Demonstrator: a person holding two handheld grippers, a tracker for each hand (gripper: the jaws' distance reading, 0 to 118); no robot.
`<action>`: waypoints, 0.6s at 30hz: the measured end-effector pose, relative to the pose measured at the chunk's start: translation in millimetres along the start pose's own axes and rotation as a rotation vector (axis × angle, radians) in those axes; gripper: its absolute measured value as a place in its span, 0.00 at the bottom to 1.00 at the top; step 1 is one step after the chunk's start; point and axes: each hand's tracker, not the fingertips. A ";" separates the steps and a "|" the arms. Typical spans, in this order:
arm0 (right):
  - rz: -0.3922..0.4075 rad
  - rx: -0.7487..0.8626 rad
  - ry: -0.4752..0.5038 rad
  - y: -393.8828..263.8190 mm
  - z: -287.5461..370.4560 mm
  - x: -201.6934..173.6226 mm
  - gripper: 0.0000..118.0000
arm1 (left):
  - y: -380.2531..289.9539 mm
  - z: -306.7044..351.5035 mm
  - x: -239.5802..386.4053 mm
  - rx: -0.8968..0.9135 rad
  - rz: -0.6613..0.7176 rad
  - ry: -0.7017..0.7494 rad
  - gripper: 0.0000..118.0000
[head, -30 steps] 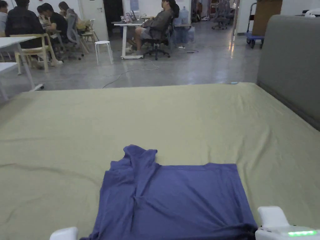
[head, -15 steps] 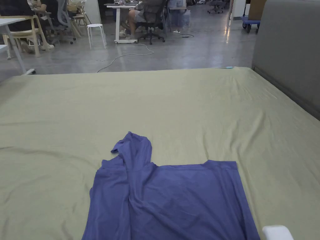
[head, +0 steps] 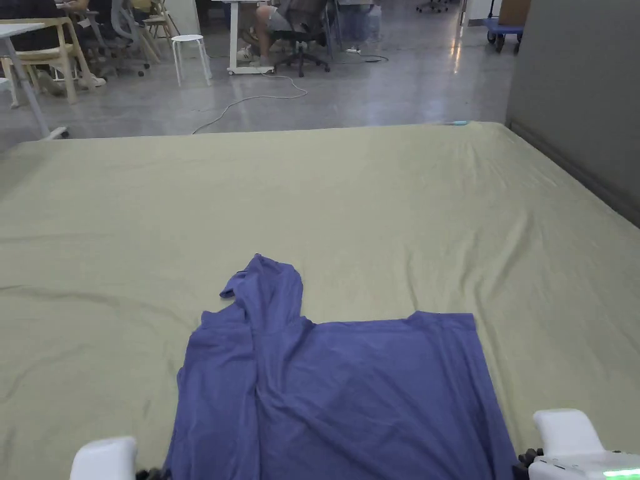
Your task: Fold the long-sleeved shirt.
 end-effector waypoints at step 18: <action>0.001 -0.118 0.088 36.9 -54.0 -33.9 0.00 | 312.6 -376.5 60.1 -0.156 -0.082 0.039 0.97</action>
